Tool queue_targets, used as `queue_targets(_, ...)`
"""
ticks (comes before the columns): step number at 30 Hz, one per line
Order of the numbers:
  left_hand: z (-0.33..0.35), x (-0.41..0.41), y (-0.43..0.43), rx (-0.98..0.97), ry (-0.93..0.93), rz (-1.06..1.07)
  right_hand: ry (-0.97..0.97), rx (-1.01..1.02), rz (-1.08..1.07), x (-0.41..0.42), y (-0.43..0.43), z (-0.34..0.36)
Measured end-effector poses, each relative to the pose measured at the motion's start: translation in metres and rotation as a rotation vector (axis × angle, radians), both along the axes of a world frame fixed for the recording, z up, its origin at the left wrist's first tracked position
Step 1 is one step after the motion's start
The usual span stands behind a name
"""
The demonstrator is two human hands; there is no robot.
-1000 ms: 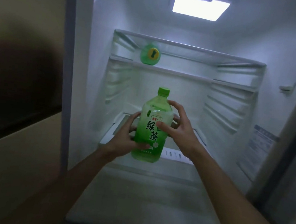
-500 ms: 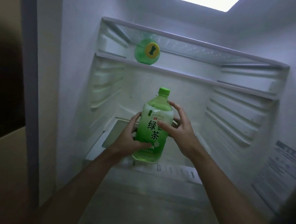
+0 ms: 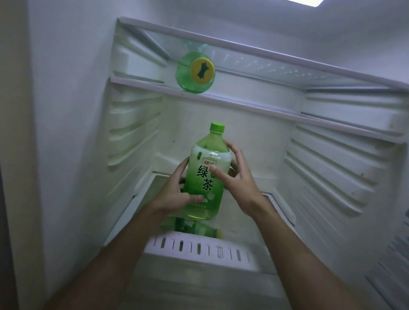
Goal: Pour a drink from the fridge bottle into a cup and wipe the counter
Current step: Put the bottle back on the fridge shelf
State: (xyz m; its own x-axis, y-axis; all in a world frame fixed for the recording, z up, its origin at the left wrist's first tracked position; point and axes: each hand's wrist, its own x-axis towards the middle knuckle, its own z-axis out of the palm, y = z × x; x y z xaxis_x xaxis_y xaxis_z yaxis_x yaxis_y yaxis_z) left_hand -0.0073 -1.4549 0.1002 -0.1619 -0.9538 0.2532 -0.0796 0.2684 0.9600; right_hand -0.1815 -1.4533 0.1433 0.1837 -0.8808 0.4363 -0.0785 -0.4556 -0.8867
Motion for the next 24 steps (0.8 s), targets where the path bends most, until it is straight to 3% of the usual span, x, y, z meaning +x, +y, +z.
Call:
queue_targets(6,-0.002,0.001,-0.006,-0.007,-0.018,-0.008,0.035,0.013,-0.022,0.002,-0.006,-0.002)
queue_targets(12,-0.002,-0.003,-0.001,-0.065,-0.121,0.049,0.257,-0.041,-0.175,0.002,0.006,0.002)
queue_targets(15,0.002,-0.002,0.011,-0.059,-0.245,0.109,0.395,-0.040,-0.267,-0.002,0.017,0.000)
queue_targets(20,0.004,0.005,0.034,-0.142,-0.609,0.239,0.568,0.028,-0.373,-0.012,0.049,-0.004)
queue_targets(24,0.011,0.013,0.084,-0.198,-0.878,0.253,0.986,0.018,-0.373,-0.024,0.090,-0.006)
